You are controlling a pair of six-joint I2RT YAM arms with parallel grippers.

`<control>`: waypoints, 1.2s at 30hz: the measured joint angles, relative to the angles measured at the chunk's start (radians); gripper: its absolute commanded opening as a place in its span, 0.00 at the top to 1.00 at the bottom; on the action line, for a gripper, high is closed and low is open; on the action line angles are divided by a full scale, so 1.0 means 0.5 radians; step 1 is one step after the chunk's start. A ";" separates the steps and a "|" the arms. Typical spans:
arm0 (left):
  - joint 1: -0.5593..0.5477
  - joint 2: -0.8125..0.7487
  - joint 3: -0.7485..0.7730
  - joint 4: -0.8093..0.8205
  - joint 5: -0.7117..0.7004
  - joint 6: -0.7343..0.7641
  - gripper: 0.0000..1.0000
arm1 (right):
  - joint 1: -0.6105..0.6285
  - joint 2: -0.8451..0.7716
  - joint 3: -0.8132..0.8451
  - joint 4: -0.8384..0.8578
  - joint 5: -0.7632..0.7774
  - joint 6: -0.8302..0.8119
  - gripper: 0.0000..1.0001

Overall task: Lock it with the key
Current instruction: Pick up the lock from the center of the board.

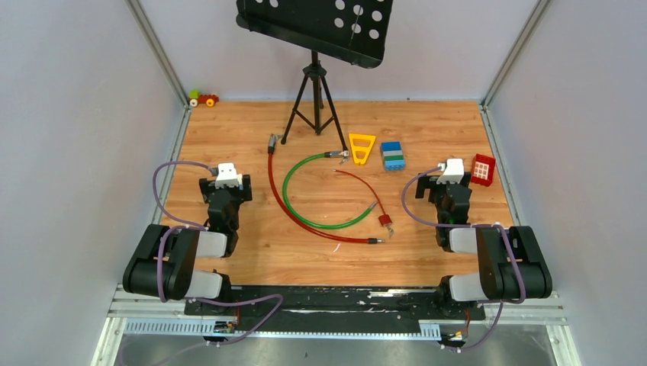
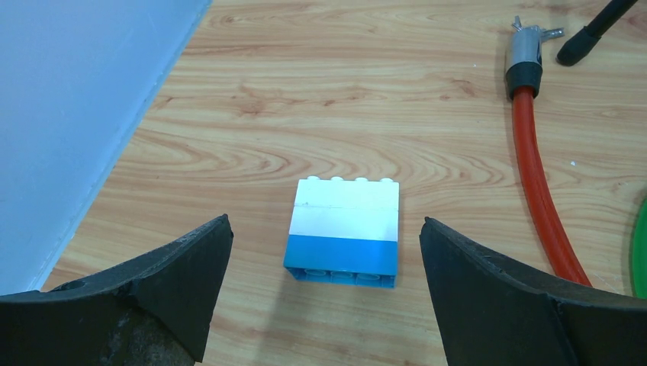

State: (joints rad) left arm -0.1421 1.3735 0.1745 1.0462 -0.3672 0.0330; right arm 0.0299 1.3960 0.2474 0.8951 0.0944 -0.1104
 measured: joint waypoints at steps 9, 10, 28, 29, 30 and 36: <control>-0.014 -0.468 0.354 -0.897 -0.291 -0.282 0.00 | -0.001 -0.320 0.271 -0.587 -0.012 0.053 0.00; -0.014 -0.499 0.485 -1.070 -0.312 -0.379 0.00 | -0.001 -0.376 0.359 -0.680 -0.004 0.105 0.00; -0.001 -0.603 1.492 -2.739 0.121 -0.973 0.00 | -0.014 -0.141 1.385 -2.760 -0.117 0.939 0.00; 0.002 -0.606 1.501 -2.760 0.145 -0.955 0.00 | -0.014 -0.134 1.383 -2.830 -0.205 0.928 0.00; 0.002 -0.611 1.501 -2.783 0.169 -0.940 0.00 | -0.015 -0.134 1.372 -2.869 -0.307 0.913 0.00; 0.004 -0.685 1.398 -2.782 0.437 -0.896 0.00 | 0.106 -0.206 1.203 -2.916 -0.655 0.874 0.02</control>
State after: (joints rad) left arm -0.1402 1.0309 0.8738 -0.3447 -0.1486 -0.4149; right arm 0.0830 1.2930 0.8490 -0.5629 -0.2333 0.3267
